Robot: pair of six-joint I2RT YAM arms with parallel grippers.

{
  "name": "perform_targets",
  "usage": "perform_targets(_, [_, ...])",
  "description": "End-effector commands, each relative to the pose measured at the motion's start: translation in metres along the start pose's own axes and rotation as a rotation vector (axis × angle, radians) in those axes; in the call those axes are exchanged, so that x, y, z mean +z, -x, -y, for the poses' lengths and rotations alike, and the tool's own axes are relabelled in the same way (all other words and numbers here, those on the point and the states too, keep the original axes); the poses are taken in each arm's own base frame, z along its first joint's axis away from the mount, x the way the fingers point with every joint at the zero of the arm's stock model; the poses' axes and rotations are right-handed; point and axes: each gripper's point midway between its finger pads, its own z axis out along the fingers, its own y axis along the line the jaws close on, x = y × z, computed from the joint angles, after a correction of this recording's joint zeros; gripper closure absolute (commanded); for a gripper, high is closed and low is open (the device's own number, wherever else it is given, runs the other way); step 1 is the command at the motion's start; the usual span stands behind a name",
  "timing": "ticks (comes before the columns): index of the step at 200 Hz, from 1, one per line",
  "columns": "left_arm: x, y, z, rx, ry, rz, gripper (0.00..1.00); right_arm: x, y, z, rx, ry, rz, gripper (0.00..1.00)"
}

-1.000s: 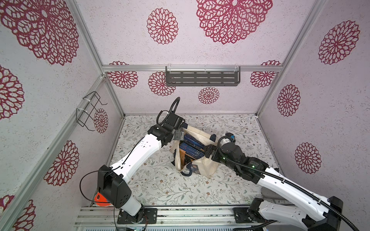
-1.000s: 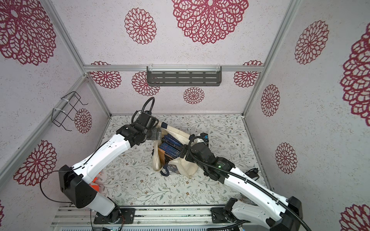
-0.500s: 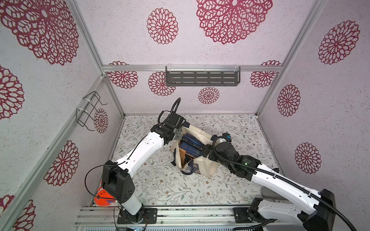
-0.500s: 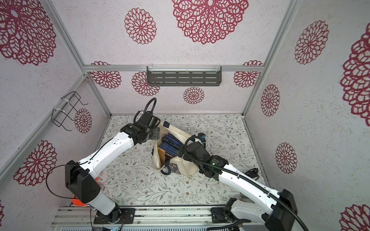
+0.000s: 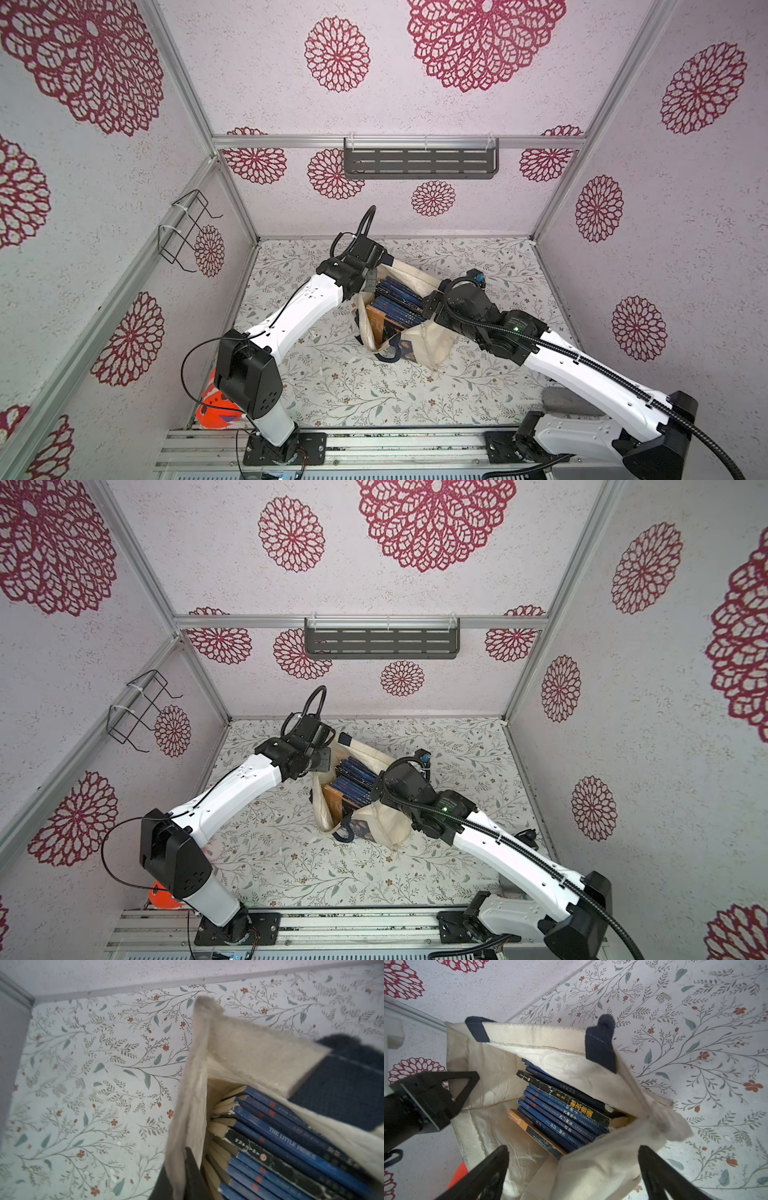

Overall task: Take out the books from the canvas bag
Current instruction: Adjust the canvas bag at the center of the board.

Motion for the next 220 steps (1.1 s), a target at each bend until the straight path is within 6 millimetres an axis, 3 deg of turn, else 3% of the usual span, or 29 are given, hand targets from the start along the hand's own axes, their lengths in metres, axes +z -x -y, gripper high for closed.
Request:
perform_targets(1, [0.001, -0.001, -0.008, -0.005, 0.024, 0.0, 0.98, -0.001, -0.012, 0.009, 0.052, -0.081, -0.059, 0.01])
perform_targets(40, [-0.002, -0.001, -0.011, -0.014, 0.027, 0.008, 1.0, 0.0, -0.023, 0.009, 0.06, -0.1, -0.081, 0.01])
perform_targets(49, [-0.002, -0.001, -0.01, -0.017, 0.024, 0.011, 1.0, 0.001, -0.024, 0.009, 0.055, -0.091, -0.068, 0.05])
perform_targets(92, [-0.003, -0.001, -0.009, -0.027, 0.013, 0.012, 1.0, 0.02, -0.032, 0.019, 0.034, -0.077, -0.047, 0.52])
perform_targets(129, [-0.01, -0.008, -0.012, -0.062, 0.003, 0.018, 1.0, 0.037, -0.038, 0.03, 0.007, -0.092, -0.065, 1.0])
perform_targets(173, [-0.011, -0.017, -0.017, -0.174, -0.022, 0.047, 1.0, 0.064, -0.014, 0.033, -0.05, -0.028, -0.01, 1.0])
perform_targets(220, [0.011, 0.006, -0.031, -0.34, -0.068, 0.084, 1.0, 0.084, 0.057, -0.003, -0.178, 0.104, 0.134, 1.0])
